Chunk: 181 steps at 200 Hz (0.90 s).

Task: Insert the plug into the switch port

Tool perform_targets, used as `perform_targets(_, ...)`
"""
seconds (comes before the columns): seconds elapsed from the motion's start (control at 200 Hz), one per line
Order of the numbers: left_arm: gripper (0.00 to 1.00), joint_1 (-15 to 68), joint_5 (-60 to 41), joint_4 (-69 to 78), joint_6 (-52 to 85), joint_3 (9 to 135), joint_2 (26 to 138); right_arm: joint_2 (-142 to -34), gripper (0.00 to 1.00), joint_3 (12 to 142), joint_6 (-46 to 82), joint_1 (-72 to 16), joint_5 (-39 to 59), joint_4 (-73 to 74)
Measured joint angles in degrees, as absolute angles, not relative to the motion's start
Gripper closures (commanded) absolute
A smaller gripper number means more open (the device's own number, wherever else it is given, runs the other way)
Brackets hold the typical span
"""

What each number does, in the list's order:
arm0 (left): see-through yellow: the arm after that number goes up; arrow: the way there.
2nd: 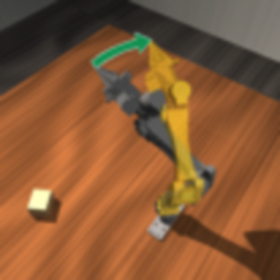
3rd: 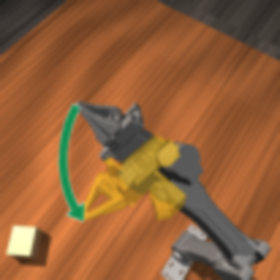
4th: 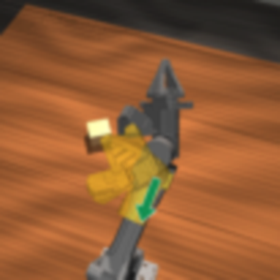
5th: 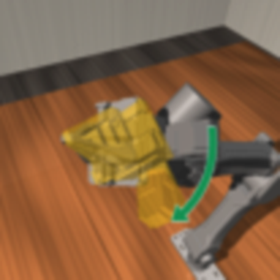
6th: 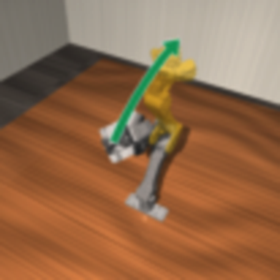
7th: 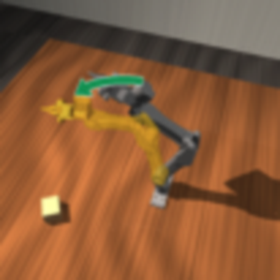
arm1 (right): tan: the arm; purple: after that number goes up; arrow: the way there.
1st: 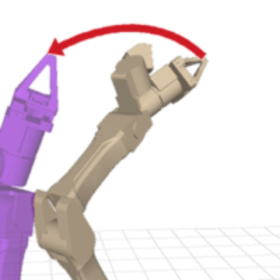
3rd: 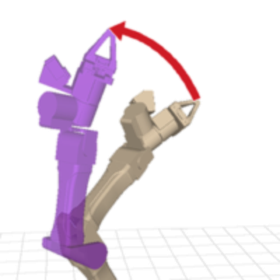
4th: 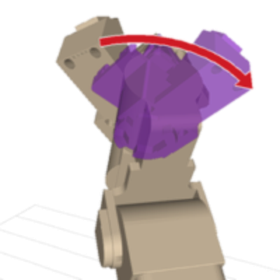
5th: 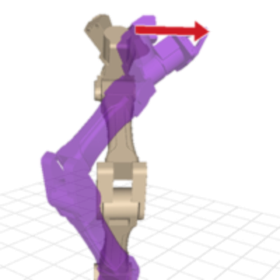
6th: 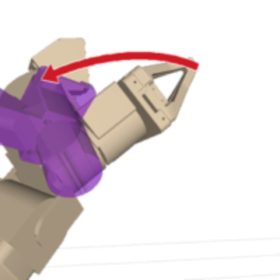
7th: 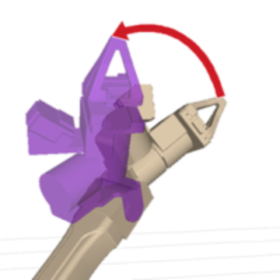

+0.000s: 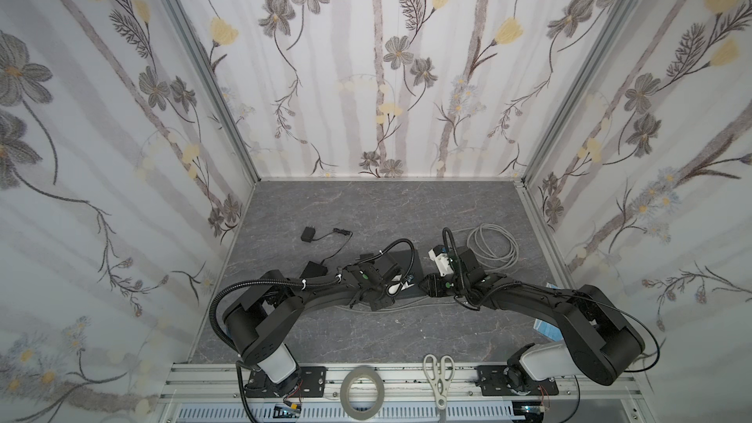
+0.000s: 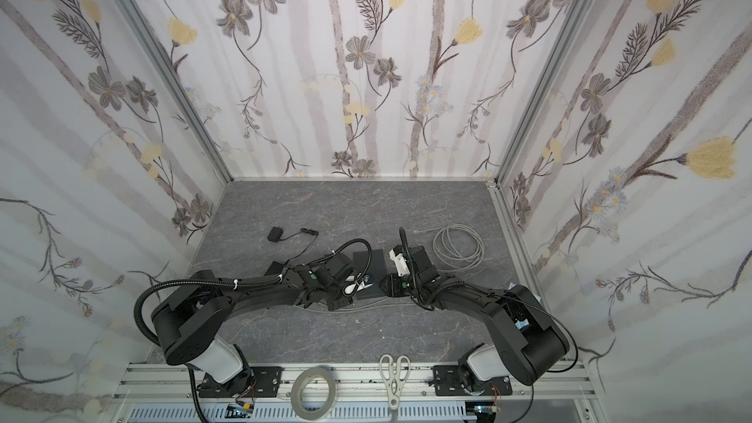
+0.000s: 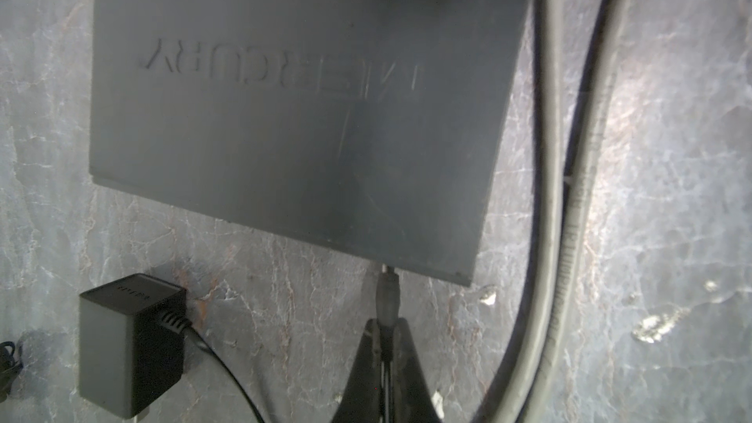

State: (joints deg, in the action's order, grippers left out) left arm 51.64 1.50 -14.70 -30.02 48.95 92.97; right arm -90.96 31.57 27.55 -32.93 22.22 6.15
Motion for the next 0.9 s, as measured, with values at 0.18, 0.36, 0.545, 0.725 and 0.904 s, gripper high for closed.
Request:
perform_targets(0.18,1.00,51.5,1.5,-14.4,-30.0,48.6,92.2,-91.0,0.57,31.6,27.5,-32.9,22.2,6.2)
perform_targets(0.36,1.00,51.5,1.5,-14.1,-30.0,48.4,91.7,-91.0,0.57,31.6,27.5,-32.9,22.4,6.2)
perform_targets(0.545,1.00,51.5,1.5,-13.9,-30.0,48.3,91.6,-91.0,0.57,31.6,27.5,-32.9,22.4,6.2)
perform_targets(0.725,1.00,51.5,1.3,-14.0,-30.0,48.5,92.3,-91.0,0.57,31.6,27.5,-32.9,22.5,6.2)
perform_targets(0.904,1.00,51.5,1.3,-15.2,-30.0,49.5,93.5,-91.0,0.58,31.6,27.5,-32.9,22.7,6.2)
